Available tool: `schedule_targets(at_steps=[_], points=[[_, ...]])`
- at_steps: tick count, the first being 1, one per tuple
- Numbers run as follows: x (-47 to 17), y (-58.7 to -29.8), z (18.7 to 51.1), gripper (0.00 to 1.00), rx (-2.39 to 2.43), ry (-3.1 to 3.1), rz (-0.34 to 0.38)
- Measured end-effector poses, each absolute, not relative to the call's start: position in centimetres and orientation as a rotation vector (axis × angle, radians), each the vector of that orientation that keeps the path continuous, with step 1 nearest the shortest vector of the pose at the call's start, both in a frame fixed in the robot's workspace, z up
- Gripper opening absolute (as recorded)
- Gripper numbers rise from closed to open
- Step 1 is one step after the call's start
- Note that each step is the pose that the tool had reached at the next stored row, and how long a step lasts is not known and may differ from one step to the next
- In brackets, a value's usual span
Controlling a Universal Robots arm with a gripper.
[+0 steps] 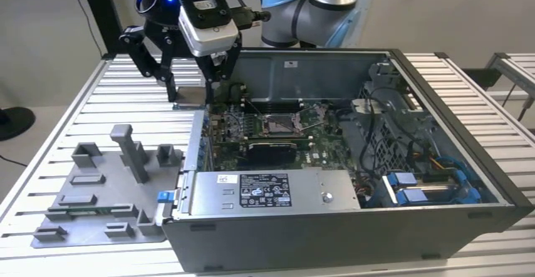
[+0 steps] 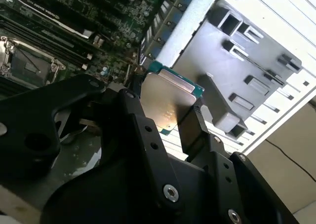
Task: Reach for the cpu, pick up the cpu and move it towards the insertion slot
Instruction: 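Pick up the cpu and move it towards the insertion slot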
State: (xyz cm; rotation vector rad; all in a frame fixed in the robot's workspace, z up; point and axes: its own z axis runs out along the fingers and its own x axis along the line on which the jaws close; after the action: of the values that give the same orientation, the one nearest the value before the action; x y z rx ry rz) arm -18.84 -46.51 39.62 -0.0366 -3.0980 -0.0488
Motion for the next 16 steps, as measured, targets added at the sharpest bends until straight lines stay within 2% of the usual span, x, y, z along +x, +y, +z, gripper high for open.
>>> schedule_targets(at_steps=[16], points=[[-17.0, -46.5, 39.6, 0.0, -0.037, -3.095, -0.049]])
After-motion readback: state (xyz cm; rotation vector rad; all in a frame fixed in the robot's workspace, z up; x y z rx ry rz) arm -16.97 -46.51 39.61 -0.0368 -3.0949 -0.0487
